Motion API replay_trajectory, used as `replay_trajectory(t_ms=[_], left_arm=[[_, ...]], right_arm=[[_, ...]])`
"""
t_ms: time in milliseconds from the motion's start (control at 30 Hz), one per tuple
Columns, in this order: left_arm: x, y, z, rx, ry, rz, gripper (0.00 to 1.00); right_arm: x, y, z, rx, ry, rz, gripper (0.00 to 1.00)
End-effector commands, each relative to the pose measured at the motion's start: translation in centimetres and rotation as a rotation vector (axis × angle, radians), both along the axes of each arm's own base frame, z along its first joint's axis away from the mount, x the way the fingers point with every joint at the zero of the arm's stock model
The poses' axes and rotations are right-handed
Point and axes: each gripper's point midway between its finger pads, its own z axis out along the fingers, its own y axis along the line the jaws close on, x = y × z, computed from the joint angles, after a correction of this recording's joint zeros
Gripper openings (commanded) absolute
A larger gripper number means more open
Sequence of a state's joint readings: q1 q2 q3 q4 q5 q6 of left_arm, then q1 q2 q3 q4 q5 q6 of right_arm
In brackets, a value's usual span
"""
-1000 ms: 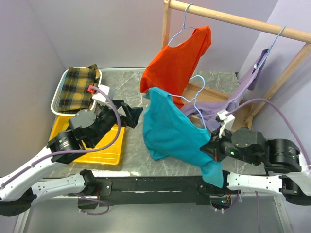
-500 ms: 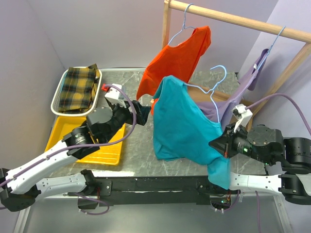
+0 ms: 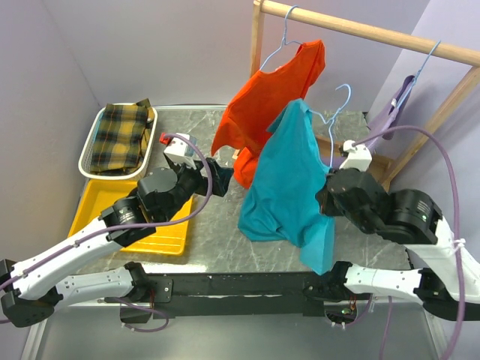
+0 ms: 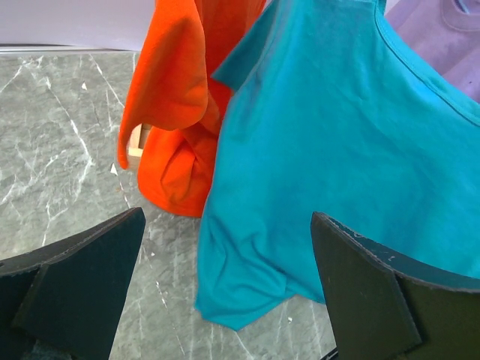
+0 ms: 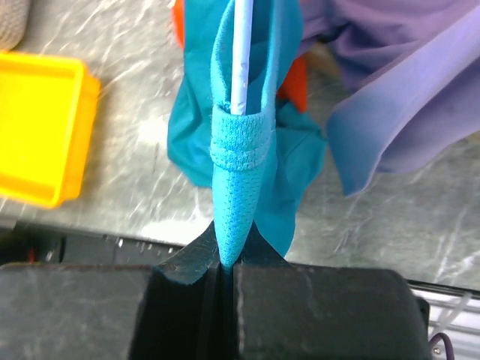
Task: Place the t-shirt on the hanger
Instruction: Place the hanger at the clothesline.
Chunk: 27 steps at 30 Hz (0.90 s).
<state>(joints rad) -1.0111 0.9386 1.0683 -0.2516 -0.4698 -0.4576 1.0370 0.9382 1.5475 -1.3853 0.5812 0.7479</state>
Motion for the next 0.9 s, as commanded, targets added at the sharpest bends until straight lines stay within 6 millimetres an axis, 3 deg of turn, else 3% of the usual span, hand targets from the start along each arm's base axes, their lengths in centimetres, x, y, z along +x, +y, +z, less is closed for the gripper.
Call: replay_trajectory(t_ms=[0,33,400,433,500,533,867], left_arm=[[-0.2,0.5,2.0,-0.065,-0.027,0.007,0.98],[-0.2,0.5,2.0,-0.066,-0.028,0.005,0.98],[-1.2,0.9,3.2,-0.076,-0.025,-0.031,0.98],[-1.2,0.9,3.3,-0.072,-0.024,-0.031,0.98],[-1.4,1.1,3.5,-0.066,-0.025,-0.033,0.98],[-1.4,1.2,3.6,-0.065,-0.025,-0.031,0.98],[-1.2,1.8,4.5,-0.046,-0.029,-0.003,0.97]], right_arm=[[1.9,-3.0,2.3,-0.053,-0.076,-0.161,0.0],[2.2,-3.2,3.3,-0.038,-0.095,-0.18,0.0],[8.3,-3.0,6.0,-0.165,-0.173,-0.395,0.0],[8.8,-3.5,7.1,-0.166,-0.201,-0.432,0.0],[10.1,-3.4,7.2,-0.219,-0.203,-0.465,0.0],[10.5,-4.0,8.5,-0.215,-0.234,-0.506,0.0],[15.0,-3.8,9.9,-0.246,-0.28,-0.595,0.0]])
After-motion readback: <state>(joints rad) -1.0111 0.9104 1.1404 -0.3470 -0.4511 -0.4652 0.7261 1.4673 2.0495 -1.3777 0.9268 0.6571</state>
